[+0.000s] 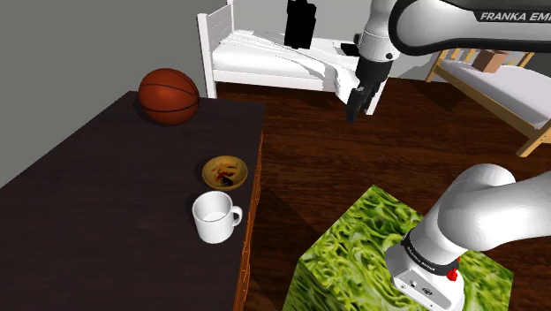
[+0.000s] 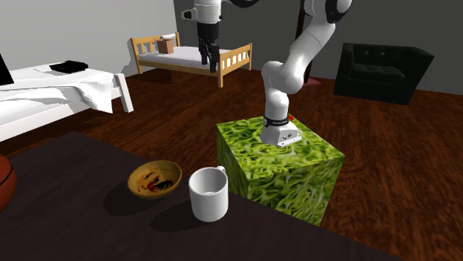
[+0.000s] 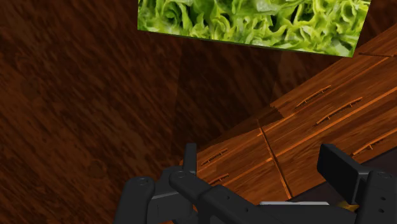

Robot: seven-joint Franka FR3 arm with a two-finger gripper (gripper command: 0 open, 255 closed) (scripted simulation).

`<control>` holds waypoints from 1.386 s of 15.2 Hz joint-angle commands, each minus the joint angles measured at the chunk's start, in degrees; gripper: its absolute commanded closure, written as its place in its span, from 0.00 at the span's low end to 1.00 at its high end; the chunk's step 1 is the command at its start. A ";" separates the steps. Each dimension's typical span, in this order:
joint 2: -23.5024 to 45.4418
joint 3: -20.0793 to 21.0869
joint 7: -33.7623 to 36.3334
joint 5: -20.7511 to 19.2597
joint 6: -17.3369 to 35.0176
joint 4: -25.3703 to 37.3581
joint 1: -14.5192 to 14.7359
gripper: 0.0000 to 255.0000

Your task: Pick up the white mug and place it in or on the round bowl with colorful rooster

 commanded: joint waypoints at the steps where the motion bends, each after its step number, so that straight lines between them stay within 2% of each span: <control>1: 0.00 0.00 0.00 0.00 0.00 0.00 0.00 0.00; 12: 11.10 11.97 13.85 7.36 7.84 1.75 4.65 0.00; 21: 25.35 21.45 25.65 8.53 14.13 9.01 6.64 0.00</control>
